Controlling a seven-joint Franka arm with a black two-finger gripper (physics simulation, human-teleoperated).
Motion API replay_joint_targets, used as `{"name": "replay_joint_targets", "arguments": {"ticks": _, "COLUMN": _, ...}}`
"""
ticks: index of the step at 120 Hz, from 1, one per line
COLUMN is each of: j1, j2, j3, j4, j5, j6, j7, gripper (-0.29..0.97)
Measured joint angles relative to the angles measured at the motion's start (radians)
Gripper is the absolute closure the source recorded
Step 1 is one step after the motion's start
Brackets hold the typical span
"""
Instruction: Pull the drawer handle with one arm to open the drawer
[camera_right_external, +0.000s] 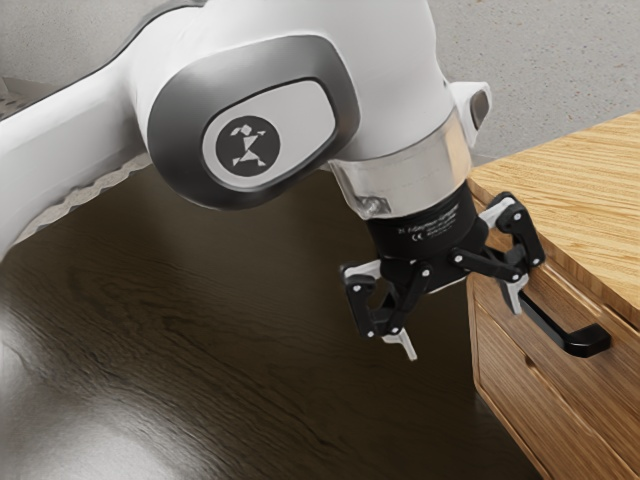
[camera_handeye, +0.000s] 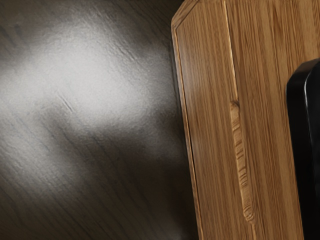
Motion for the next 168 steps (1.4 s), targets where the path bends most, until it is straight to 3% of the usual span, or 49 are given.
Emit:
{"name": "replay_joint_targets", "arguments": {"ticks": 65, "j1": -0.013, "j2": -0.048, "j3": -0.003, "j4": -0.124, "j5": 0.020, "j6": 0.230, "j7": -0.099, "gripper": 0.05}}
{"name": "replay_joint_targets", "arguments": {"ticks": 114, "j1": -0.026, "j2": -0.049, "j3": -0.004, "j4": -0.175, "j5": 0.018, "j6": 0.292, "j7": -0.133, "gripper": 0.21}}
{"name": "replay_joint_targets", "arguments": {"ticks": 168, "j1": -0.021, "j2": -0.128, "j3": -0.003, "j4": -0.263, "j5": 0.020, "j6": 0.307, "j7": -0.149, "gripper": 0.26}}
